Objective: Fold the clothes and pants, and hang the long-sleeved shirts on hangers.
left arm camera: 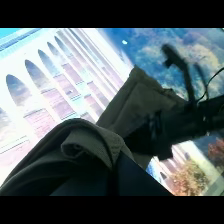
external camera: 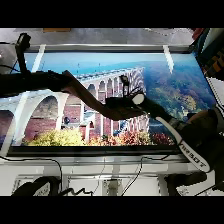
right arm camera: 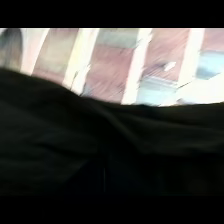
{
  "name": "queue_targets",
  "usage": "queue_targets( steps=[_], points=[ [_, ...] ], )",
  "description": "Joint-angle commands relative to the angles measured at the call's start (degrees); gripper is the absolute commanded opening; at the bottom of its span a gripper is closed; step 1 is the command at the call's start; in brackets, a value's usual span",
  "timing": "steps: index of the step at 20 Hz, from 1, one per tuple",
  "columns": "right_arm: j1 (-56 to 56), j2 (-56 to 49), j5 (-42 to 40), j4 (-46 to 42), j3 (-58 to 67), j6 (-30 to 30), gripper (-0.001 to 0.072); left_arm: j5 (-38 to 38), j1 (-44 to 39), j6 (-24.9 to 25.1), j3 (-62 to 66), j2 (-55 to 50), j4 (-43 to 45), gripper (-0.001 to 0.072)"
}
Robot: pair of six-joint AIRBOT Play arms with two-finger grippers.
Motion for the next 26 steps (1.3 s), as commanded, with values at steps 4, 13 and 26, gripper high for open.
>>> queue_targets(
  steps=[4, 13, 26],
  points=[
    [9.5, -5.5, 5.9, -0.2, 5.4, 1.5, 0.0015, -0.2, 0.1, -0.2, 0.0, -0.9, 6.1, 0.0012],
    [-9.4, -1.1, 10.5, -4.9, 5.4, 3.9, 0.0015, 8.9, -13.1, -0.2, 0.0, -14.4, -6.6, 0.0012],
    [-33.1, 16.4, 15.1, -14.9, 5.4, 4.3, 0.0016, 41.0, -40.8, 7.1, 11.0, -40.9, -33.6, 0.0700]
  ],
)
